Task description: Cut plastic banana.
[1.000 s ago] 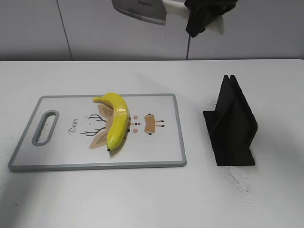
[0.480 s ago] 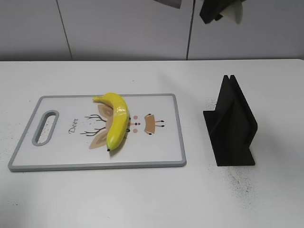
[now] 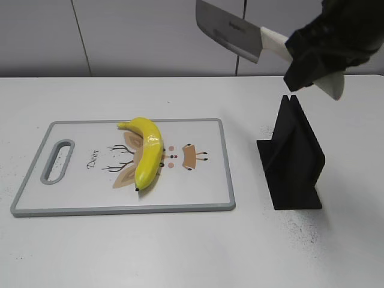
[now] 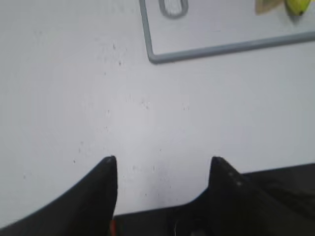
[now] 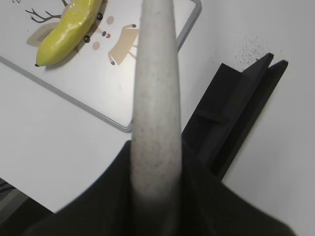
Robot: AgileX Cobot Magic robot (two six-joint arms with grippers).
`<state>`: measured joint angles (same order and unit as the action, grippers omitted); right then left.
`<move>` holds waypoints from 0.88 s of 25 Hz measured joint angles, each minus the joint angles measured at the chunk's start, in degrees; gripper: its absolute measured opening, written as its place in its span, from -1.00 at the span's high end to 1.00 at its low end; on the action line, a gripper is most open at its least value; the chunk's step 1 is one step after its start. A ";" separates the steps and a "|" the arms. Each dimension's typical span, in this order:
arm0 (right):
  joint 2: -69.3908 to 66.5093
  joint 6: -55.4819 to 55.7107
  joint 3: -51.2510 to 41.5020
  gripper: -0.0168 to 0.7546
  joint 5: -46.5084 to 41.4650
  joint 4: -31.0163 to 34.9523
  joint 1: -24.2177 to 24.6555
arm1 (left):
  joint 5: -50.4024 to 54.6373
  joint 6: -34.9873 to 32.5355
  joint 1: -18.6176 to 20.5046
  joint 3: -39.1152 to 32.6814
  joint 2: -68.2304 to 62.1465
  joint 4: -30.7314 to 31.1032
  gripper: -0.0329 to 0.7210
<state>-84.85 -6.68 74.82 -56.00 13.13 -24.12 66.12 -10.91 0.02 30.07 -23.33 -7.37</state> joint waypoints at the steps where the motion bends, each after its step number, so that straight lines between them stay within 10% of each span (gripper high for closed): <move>1: 1.48 0.71 -2.38 0.54 1.03 -0.05 0.00 | -0.61 0.00 0.00 -0.53 3.56 0.00 -0.57; 22: 21.31 28.65 -30.30 0.54 13.08 -10.87 0.01 | -2.95 0.00 0.20 -2.61 21.80 0.20 -0.55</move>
<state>-63.53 21.96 44.52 -42.92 2.25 -24.11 63.17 -10.91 0.22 27.46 -1.53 -7.18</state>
